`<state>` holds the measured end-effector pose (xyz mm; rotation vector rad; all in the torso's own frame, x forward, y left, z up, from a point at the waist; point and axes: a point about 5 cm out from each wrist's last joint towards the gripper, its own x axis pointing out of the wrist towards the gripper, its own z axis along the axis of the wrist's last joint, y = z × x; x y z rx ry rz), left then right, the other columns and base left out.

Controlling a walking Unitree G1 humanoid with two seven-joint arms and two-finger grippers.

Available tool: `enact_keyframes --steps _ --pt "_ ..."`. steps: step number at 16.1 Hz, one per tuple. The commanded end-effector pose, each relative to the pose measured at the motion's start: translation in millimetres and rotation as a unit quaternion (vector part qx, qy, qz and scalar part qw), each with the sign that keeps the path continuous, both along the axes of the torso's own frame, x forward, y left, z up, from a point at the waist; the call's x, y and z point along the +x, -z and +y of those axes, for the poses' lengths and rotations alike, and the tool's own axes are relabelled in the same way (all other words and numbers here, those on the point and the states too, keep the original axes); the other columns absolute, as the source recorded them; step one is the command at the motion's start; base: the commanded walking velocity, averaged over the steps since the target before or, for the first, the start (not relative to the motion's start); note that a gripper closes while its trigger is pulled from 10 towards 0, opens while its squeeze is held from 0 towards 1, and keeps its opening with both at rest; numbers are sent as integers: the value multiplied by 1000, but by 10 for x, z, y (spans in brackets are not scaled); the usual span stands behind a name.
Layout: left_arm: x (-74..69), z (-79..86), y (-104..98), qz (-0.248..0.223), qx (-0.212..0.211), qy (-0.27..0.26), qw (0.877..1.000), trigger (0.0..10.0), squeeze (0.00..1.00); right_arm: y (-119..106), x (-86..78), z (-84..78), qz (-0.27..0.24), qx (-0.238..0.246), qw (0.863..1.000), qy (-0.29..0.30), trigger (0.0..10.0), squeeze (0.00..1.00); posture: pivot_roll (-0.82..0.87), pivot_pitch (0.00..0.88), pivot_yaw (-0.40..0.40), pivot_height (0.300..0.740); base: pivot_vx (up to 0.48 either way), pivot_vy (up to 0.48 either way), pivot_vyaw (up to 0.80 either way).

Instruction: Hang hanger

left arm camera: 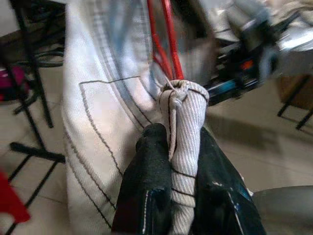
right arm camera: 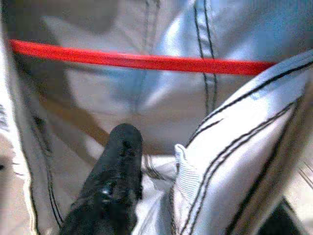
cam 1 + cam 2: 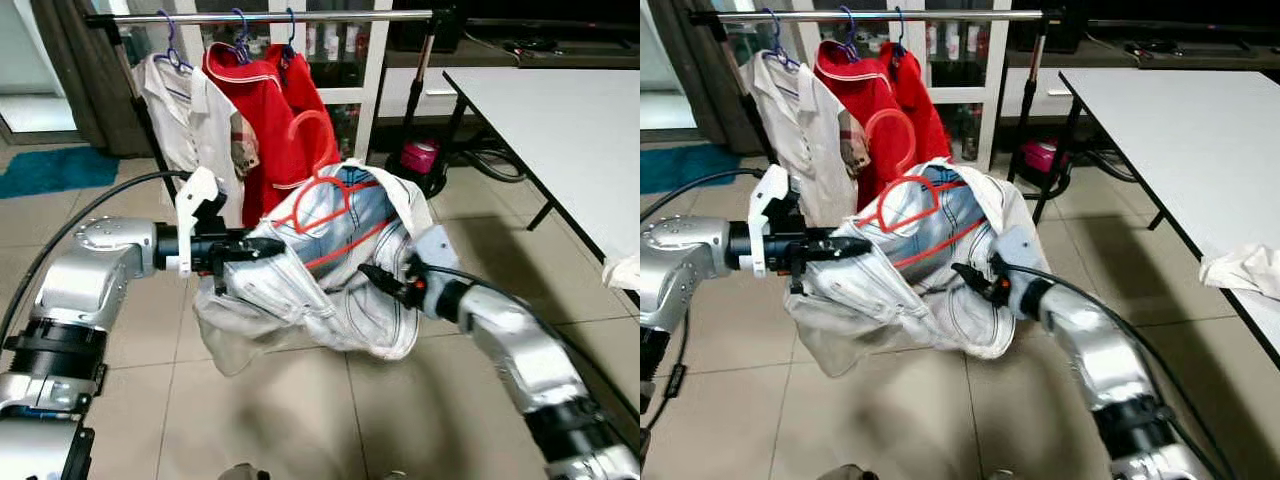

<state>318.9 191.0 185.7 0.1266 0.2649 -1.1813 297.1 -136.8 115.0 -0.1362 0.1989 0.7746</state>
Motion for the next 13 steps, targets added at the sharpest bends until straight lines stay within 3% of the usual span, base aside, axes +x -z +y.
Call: enact_keyframes --steps 1,5,8,10,11,12,13 --pt "65 -28 -198 -48 -5 3 999 0 0 -91 -18 15 -8 23 1000 -14 10000 1000 -136 0 18 740 0 0 0" --pt "186 15 -187 -79 23 -30 996 0 0 1 2 -29 -19 -62 998 -6 10000 1000 -134 0 14 740 0 0 0" --pt "269 51 -193 -101 36 -69 992 0 0 18 34 -83 -24 -95 995 26 10000 1000 -134 0 14 740 0 0 0" --pt "312 -2 -208 -118 34 -79 989 0 0 68 115 -113 -25 -111 986 121 10000 1000 -137 0 15 740 0 0 0" --pt "311 -48 -194 -119 31 -69 990 0 0 99 137 -70 -23 -110 984 141 10000 1000 -138 0 17 740 0 0 0" --pt "307 -120 -163 -122 32 -59 990 0 0 153 173 70 -19 -113 981 158 10000 329 -136 0 19 740 0 0 0" --pt "316 -142 -147 -125 35 -60 990 0 0 164 186 127 -19 -119 979 165 10000 0 -132 0 15 740 0 0 0"
